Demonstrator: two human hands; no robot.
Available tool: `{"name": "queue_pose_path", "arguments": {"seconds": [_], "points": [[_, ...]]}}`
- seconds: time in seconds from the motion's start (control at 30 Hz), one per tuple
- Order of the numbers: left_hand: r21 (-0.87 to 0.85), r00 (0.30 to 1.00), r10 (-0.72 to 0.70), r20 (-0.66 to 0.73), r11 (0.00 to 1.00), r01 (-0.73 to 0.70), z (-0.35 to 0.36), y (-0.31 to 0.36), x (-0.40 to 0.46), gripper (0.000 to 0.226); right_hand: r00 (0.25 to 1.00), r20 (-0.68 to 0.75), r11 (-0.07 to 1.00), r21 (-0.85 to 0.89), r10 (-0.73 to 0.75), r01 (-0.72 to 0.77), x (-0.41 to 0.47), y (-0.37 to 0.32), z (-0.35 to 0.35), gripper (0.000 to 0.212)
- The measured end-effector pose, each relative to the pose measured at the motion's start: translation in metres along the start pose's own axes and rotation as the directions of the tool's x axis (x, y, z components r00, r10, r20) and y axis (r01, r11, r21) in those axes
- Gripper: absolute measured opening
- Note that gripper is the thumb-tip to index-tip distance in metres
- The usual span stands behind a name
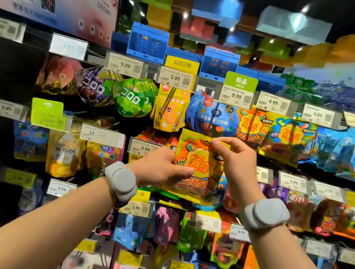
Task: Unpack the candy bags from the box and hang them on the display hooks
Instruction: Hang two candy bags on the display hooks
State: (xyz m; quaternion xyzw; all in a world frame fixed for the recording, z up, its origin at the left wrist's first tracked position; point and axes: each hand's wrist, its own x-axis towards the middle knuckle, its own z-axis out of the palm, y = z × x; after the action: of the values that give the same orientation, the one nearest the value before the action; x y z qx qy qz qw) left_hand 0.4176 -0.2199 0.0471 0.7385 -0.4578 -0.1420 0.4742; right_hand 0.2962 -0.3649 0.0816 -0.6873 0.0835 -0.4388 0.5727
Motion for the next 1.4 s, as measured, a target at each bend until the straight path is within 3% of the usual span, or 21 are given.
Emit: {"name": "queue_pose_path", "arguments": {"seconds": [0.1,0.27,0.43,0.57,0.67,0.97,1.23,1.33,1.4], "points": [[-0.055,0.999,-0.033,-0.012,0.998,0.032,-0.001,-0.006,-0.002,0.060,0.997,-0.035,0.997,0.048,0.067,-0.065,-0.008,0.006,0.004,0.017],[-0.144,1.000,-0.011,0.023,0.989,0.014,0.000,-0.014,0.000,0.026,0.982,-0.004,0.979,0.078,0.189,-0.188,-0.027,0.016,0.013,0.007],[-0.176,0.995,-0.012,0.100,0.984,0.030,0.010,-0.023,-0.006,0.048,0.973,-0.081,0.975,0.056,0.217,-0.213,-0.038,0.022,0.010,0.014],[-0.192,0.995,0.008,0.104,0.981,0.012,0.020,-0.021,-0.007,0.033,0.967,-0.089,0.969,0.083,0.239,-0.232,-0.038,0.020,-0.009,0.013],[-0.178,0.992,0.040,0.122,0.984,-0.018,0.023,-0.017,-0.001,0.037,0.965,-0.097,0.967,0.096,0.243,-0.234,-0.032,0.018,-0.029,0.013],[-0.202,0.998,0.019,0.057,0.979,-0.007,0.058,0.031,0.021,0.022,0.974,-0.164,0.978,0.162,0.158,-0.131,-0.004,0.008,-0.093,0.009],[0.068,0.981,0.160,-0.110,0.986,-0.153,0.067,0.082,0.047,0.015,0.975,-0.192,0.980,0.188,0.108,-0.072,0.024,-0.002,-0.151,0.009],[0.207,0.940,0.294,-0.171,0.944,-0.257,0.069,0.104,0.066,0.014,0.976,-0.195,0.981,0.184,0.092,-0.056,0.032,-0.002,-0.169,0.010],[0.404,0.885,0.407,-0.226,0.866,-0.295,0.069,0.122,0.076,0.022,0.976,-0.195,0.982,0.180,0.094,-0.059,0.038,-0.002,-0.176,0.012]]}}
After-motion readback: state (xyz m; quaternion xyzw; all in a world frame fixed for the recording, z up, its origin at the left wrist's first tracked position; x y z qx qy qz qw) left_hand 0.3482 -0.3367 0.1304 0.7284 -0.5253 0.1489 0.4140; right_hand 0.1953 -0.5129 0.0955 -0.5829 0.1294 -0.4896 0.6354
